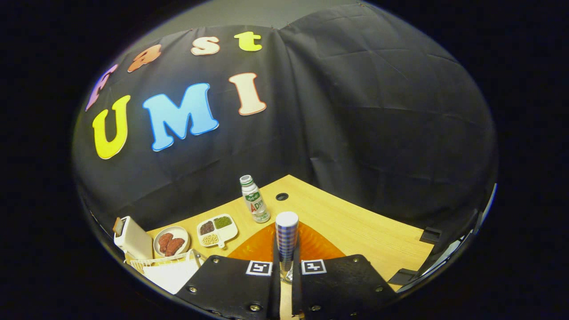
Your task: Take the plate from the dish rack, then take the spoon from the basket and place it into the plate.
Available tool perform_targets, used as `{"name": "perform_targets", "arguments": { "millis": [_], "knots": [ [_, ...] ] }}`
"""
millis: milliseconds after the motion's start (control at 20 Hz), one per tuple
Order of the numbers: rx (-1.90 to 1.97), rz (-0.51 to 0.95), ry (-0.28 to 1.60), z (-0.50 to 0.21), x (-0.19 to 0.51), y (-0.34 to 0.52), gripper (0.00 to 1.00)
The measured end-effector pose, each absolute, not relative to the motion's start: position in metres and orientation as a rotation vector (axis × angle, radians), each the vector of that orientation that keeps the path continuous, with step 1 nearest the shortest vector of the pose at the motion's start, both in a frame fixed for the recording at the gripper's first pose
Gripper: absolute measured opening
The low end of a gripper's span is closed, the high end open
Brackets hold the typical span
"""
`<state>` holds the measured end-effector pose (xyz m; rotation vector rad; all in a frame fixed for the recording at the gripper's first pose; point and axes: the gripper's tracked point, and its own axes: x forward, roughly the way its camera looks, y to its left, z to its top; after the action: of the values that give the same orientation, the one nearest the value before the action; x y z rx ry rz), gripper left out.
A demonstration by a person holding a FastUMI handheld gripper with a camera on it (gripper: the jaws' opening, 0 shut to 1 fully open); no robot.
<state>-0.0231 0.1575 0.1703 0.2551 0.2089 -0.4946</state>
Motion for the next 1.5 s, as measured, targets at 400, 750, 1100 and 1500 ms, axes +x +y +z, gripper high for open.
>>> {"name": "perform_targets", "arguments": {
  "millis": [400,750,1100,1500],
  "knots": [
    [0.191,-0.285,0.286,0.143,-0.060,0.261,0.10],
    [0.152,-0.105,0.427,0.079,-0.102,0.346,0.10],
    [0.079,-0.015,0.526,0.025,-0.120,0.380,0.10],
    [0.096,0.013,0.554,0.012,-0.111,0.384,0.15]
  ]
}}
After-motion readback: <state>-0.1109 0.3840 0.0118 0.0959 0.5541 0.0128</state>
